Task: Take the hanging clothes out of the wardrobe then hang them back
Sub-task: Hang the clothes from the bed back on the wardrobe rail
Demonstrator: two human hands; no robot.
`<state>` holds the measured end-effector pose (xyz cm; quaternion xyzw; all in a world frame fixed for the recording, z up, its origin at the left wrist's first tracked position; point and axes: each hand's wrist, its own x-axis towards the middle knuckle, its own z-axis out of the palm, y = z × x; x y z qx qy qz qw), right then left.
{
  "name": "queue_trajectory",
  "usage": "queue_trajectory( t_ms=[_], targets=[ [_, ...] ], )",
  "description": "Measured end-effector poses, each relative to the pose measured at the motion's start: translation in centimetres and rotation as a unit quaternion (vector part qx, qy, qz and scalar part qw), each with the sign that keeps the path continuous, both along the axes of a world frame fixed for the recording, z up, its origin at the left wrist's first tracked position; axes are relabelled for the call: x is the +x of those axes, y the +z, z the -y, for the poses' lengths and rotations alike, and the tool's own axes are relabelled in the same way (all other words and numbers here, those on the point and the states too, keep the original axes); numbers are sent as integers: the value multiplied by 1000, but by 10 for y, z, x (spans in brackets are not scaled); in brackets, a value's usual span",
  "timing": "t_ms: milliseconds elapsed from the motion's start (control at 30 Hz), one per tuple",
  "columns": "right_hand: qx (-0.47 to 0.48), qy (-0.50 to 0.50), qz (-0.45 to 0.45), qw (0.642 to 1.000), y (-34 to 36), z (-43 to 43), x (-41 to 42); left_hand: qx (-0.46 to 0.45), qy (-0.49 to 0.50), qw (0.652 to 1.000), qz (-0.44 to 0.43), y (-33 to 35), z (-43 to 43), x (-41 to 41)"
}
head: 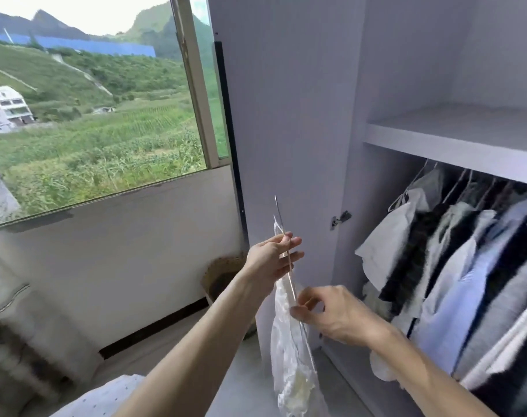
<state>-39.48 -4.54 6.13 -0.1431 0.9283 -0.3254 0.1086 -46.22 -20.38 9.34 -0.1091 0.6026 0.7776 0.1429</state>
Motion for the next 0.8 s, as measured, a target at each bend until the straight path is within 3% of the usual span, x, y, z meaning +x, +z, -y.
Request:
queue_trajectory(
  t_ms=[167,400,467,600,800],
  targets=[
    [122,-134,-129,975,-9,-21,-2,36,-25,999,-1,2,-25,-16],
    [192,-283,-338,877,-25,-67,16,33,-65,996,-43,13,-61,-29],
    [211,-295,-332,871,-25,-77,18,37,-79,995,-46,18,-75,-29],
    [177,-303,-265,898,-21,-89,12,41,-98,993,-54,28,-94,-29],
    [183,-344,-358,848,1,-89,4,45,-128,989,-54,48,-104,-43]
  ],
)
